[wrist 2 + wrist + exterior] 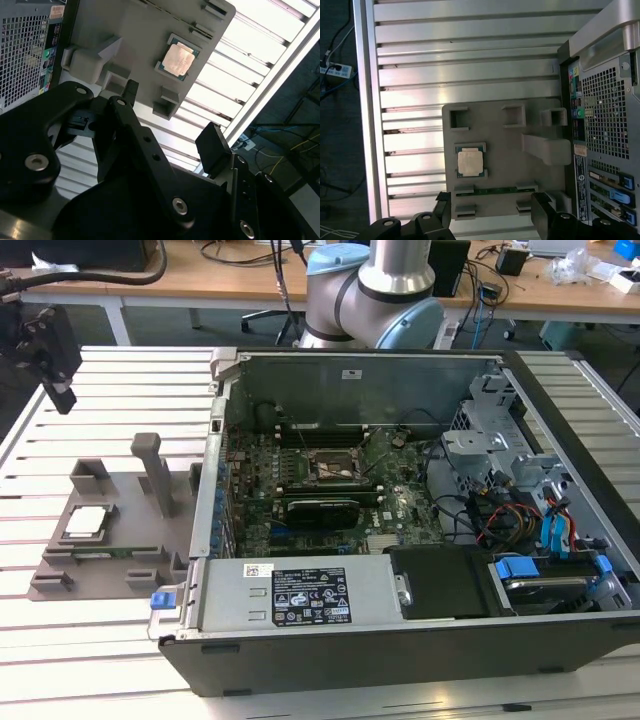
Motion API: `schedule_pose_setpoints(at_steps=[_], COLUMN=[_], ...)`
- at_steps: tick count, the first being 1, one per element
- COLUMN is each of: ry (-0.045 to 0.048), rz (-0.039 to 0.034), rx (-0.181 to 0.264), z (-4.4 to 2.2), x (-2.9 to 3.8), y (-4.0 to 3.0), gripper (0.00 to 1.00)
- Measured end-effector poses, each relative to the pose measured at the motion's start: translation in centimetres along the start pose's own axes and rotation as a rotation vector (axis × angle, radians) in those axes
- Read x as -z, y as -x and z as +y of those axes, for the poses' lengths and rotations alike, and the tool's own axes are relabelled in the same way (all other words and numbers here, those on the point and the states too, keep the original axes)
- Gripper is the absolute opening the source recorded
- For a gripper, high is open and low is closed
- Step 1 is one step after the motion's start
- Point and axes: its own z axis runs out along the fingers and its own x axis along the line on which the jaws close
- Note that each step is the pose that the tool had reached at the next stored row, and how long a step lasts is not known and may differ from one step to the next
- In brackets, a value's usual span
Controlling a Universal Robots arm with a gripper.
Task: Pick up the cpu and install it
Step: 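Pick up the cpu and move it towards the insertion slot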
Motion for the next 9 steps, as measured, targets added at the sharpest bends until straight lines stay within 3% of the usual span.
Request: schedule_pose_setpoints(at_steps=[9], ry=[0.0006], rz=[0.0001], rx=[0.000], z=[0.00], x=[-0.18], y=[-0.01], gripper=[0.74])
